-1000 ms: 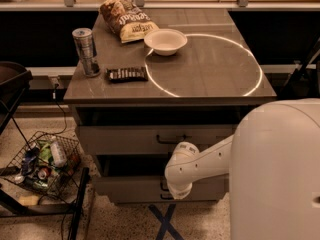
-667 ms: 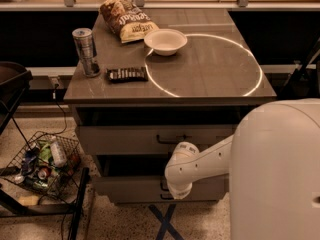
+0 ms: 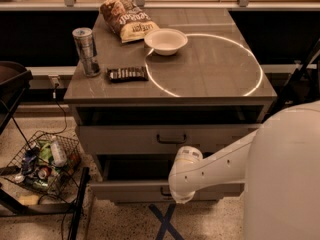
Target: Open middle drawer
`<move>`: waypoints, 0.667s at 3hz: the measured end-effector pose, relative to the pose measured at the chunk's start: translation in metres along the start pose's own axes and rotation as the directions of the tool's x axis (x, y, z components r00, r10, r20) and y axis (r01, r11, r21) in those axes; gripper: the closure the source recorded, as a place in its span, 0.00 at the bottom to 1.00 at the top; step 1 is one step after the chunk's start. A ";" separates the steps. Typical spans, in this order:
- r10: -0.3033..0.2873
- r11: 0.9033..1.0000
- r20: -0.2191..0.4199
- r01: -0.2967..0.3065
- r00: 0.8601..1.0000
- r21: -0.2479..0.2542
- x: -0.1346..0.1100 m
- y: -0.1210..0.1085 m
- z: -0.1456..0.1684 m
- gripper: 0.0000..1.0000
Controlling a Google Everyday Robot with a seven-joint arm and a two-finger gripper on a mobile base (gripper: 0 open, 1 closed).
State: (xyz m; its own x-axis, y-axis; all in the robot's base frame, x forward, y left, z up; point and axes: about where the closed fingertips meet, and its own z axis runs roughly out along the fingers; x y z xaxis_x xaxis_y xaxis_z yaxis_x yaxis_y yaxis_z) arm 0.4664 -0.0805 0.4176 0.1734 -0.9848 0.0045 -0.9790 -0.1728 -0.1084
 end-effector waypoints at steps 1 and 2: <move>0.001 1.000 0.000 -0.001 1.000 0.001 0.000 0.001 0.003 1.00; 0.007 1.000 0.000 -0.007 1.000 0.017 0.001 0.006 -0.005 1.00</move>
Offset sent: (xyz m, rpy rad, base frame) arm -0.0879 -0.0229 0.1310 0.0476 -0.2390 -0.0901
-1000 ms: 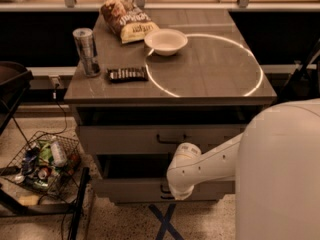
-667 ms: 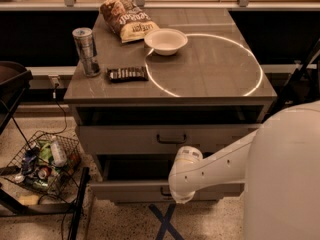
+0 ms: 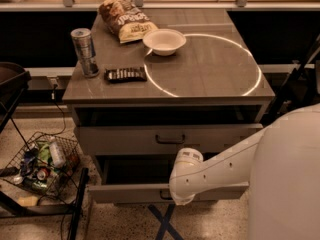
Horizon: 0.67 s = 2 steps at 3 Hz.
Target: Open middle drawer
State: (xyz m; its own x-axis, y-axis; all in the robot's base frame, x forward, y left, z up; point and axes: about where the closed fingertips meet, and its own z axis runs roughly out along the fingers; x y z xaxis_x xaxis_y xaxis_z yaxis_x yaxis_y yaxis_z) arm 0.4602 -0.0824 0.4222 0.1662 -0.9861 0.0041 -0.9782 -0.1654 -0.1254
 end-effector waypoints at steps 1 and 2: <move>0.000 1.000 0.000 0.000 1.000 0.000 0.000 0.000 0.001 1.00; 0.006 1.000 0.000 -0.006 1.000 0.015 0.004 0.001 -0.010 1.00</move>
Offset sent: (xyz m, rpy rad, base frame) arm -0.0194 -0.0614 0.1862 0.0454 -0.2167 -0.0838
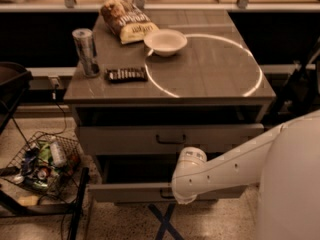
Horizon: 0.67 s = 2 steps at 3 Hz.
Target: Open middle drawer
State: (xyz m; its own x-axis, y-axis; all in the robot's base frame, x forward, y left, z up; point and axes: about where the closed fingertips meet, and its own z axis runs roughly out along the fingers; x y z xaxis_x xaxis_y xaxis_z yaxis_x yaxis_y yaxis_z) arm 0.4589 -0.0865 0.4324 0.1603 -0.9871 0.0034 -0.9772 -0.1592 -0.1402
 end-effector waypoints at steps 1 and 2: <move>0.013 0.999 -0.003 -0.013 1.000 0.041 0.012 -0.002 -0.037 1.00; 0.051 0.988 -0.023 -0.048 0.998 0.145 0.051 -0.017 -0.133 1.00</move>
Offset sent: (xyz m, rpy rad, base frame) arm 0.0118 -0.0820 0.2256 0.0001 -0.2255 -0.0795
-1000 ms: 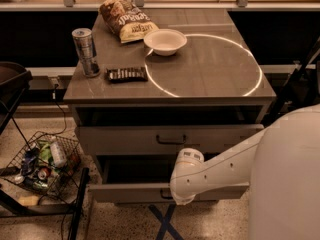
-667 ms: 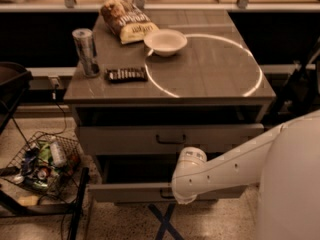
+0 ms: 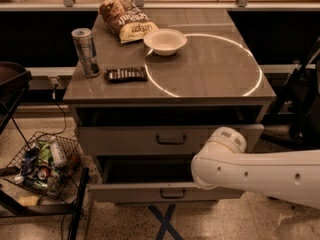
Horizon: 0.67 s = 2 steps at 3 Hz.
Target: Open middle drawer
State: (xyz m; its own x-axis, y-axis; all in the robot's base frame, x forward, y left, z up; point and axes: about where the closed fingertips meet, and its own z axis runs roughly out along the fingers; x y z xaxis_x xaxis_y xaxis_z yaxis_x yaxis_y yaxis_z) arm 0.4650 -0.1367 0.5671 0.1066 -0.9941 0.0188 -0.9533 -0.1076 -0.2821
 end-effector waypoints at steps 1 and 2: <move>0.003 0.998 -0.015 -0.002 1.000 0.059 0.021 -0.018 -0.039 1.00; 0.007 0.996 -0.018 -0.005 1.000 0.091 0.036 -0.026 -0.043 1.00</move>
Offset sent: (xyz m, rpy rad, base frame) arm 0.0283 -0.0497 0.0526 -0.0012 -0.1286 -0.0096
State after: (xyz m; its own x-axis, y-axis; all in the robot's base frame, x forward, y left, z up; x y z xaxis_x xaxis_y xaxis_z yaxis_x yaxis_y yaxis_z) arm 0.4818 -0.1700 0.6169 0.0954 -0.9949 0.0338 -0.9242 -0.1011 -0.3682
